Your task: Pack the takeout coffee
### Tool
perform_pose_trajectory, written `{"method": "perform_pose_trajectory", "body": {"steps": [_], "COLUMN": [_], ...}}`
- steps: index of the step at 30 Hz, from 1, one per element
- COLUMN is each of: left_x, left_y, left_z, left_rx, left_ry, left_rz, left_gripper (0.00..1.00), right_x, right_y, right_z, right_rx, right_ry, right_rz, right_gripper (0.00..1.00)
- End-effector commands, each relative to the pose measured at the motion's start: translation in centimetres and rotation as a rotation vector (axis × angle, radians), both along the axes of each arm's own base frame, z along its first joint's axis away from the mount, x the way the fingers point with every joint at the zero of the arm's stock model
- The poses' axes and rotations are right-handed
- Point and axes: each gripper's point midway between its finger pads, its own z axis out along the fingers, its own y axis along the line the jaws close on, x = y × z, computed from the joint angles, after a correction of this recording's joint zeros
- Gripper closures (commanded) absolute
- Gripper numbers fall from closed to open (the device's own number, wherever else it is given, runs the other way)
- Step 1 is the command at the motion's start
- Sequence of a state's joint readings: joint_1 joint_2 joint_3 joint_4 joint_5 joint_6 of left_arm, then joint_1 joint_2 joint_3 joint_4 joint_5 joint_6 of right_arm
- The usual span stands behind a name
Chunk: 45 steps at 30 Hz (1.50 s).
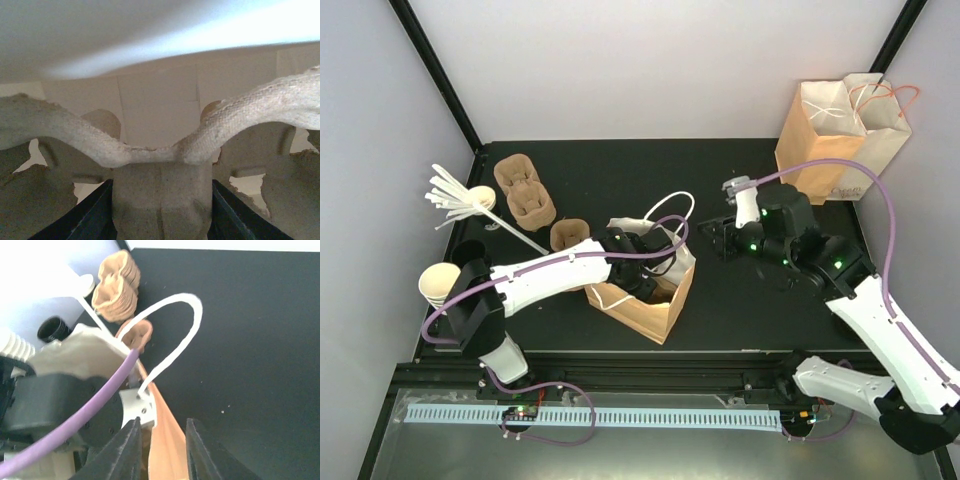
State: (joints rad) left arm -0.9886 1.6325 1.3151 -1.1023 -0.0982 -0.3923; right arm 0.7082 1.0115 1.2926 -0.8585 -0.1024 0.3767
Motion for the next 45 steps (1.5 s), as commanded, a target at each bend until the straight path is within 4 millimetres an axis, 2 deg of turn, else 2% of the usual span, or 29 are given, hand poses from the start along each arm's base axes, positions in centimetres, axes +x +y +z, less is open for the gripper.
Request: {"method": "perform_pose_trajectory", "body": {"steps": [1,4,8,13,15,17,19,24,30,35,41,45], "left_x": [0.1,0.1,0.3,0.4,0.3,0.3,0.3,0.0,0.3,0.1,0.0,-0.4], "left_y": [0.3,0.3,0.3,0.4,0.4,0.4,0.3,0.1,0.4,0.6,0.5,-0.1], "left_z": [0.8,0.9,1.1,1.3,1.3,1.3,1.1,-0.4,-2.5,-3.2,-4.2,-4.6], "left_rx": [0.017,0.015,0.014,0.025,0.024,0.026,0.03,0.047,0.11,0.136,0.155,0.134], "left_ry": [-0.019,-0.025,-0.038,-0.044,-0.043,-0.044,-0.038,-0.023,-0.001,0.023,0.044,0.07], "left_rz": [-0.038,-0.045,-0.064,-0.075,-0.078,-0.079,-0.084,-0.105,-0.088,-0.081,-0.037,-0.037], "left_gripper": [0.53,0.53,0.53,0.53,0.53,0.53,0.53,0.53,0.53,0.53,0.53,0.53], "right_x": [1.7,3.1,5.0,6.4,6.8,6.8,6.5,5.6,4.6,4.0,3.3,3.2], "right_y": [-0.8,-0.3,0.8,2.5,3.1,3.4,3.2,1.3,0.9,-0.1,-0.6,-1.6], "right_z": [2.3,2.8,2.3,0.8,0.8,1.6,2.8,5.0,4.3,5.4,5.1,5.7], "right_rx": [0.085,0.151,0.182,0.22,0.245,0.269,0.291,0.291,0.277,0.289,0.295,0.31], "right_ry": [-0.015,0.016,0.082,0.181,0.202,0.203,0.178,0.099,0.124,0.083,0.092,0.049], "right_rz": [-0.056,-0.065,-0.083,-0.084,-0.08,-0.068,-0.067,-0.11,-0.108,-0.133,-0.145,-0.187], "right_gripper": [0.67,0.58,0.54,0.54,0.6,0.84,0.91,0.92,0.95,0.95,0.97,0.99]}}
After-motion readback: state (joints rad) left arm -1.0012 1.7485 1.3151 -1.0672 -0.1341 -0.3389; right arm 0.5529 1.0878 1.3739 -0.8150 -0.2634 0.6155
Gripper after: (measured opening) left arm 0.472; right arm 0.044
